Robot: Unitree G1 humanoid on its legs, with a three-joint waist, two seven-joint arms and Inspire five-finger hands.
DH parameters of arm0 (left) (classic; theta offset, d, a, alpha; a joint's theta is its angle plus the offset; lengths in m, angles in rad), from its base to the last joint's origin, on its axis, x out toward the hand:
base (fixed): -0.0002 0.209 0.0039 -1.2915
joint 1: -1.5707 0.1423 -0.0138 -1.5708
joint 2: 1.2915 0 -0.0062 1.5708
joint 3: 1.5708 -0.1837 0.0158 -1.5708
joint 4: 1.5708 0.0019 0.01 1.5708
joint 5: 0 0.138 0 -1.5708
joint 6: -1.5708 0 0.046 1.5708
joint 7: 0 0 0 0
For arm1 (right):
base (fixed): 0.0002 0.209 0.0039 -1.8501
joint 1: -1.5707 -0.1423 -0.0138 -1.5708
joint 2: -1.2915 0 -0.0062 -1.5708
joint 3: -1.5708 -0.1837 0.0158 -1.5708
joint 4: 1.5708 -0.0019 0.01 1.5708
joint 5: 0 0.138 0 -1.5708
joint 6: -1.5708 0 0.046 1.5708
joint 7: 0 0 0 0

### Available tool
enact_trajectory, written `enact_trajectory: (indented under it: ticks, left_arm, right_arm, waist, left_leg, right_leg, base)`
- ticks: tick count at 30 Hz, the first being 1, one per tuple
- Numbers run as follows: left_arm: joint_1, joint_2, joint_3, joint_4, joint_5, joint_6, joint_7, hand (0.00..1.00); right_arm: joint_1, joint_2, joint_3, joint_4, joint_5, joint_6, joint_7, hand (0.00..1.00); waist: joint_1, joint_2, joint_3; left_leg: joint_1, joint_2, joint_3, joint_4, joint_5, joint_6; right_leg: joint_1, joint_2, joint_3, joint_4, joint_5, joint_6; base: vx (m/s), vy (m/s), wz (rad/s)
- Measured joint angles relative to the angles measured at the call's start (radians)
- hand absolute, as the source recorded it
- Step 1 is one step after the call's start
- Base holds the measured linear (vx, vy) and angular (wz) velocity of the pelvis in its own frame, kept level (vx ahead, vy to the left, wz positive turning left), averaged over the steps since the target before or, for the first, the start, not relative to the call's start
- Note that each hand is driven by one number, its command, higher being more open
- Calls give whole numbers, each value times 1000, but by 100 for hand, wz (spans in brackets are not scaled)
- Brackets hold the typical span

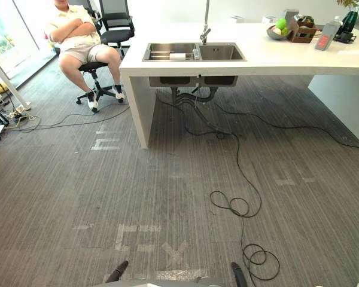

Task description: Walk over to the sink, pick up the cup, carry it to the dishwasher, place the cup inside the dishwasher, then close the dishwasher door

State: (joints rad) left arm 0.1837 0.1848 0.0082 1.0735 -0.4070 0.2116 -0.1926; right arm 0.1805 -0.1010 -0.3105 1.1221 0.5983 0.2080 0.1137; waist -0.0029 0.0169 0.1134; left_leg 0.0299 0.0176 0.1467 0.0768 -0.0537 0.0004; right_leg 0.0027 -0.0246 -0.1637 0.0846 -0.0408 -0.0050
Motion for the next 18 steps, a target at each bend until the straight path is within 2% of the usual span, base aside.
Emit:
enact_trajectory:
  ticks: [2,5,10,12,15,18]
  left_arm:
    - [-14,-2,18,-2,-109,2,-33,100]
    - [-33,-2,17,-7,-137,8,-55,100]
    - [-63,-1,0,-44,-101,-5,-45,100]
    - [-64,-6,-11,-103,-101,-20,-12,100]
    - [-123,-51,-17,-205,-100,-72,96,100]
    - [-179,-85,-41,-240,-85,-77,190,100]
  right_arm:
    - [-18,14,-17,8,1,-45,-20,100]
    - [-52,27,-29,0,-26,-95,-47,100]
    - [-145,27,15,-99,-73,-100,-92,100]
    - [-193,15,20,-139,-75,-97,-92,100]
    - [-243,-26,45,-206,-98,-101,-66,100]
    - [-254,-36,56,-234,-112,-95,-52,100]
  waist:
    - [5,-1,18]
    - [5,1,25]
    - [4,2,56]
    - [10,3,61]
    - [12,4,79]
    - [11,5,80]
  left_leg:
    - [26,-2,5,-42,22,4]
    - [63,-4,8,-70,24,1]
    - [74,-6,19,-82,25,-6]
    - [75,-6,19,-83,26,-9]
    - [75,-11,3,-84,30,-17]
    - [76,-12,0,-93,33,-22]
  right_leg:
    - [26,5,-2,-44,27,-4]
    - [65,7,-2,-82,33,3]
    - [73,8,0,-94,36,8]
    - [74,7,-5,-95,35,15]
    - [83,1,-23,-98,35,22]
    - [87,-1,-30,-101,34,24]
  base:
    - [89,12,-4]
    - [83,12,-4]
    - [25,7,-2]
    - [1,-1,5]
    - [-31,0,15]
    - [-18,-1,7]
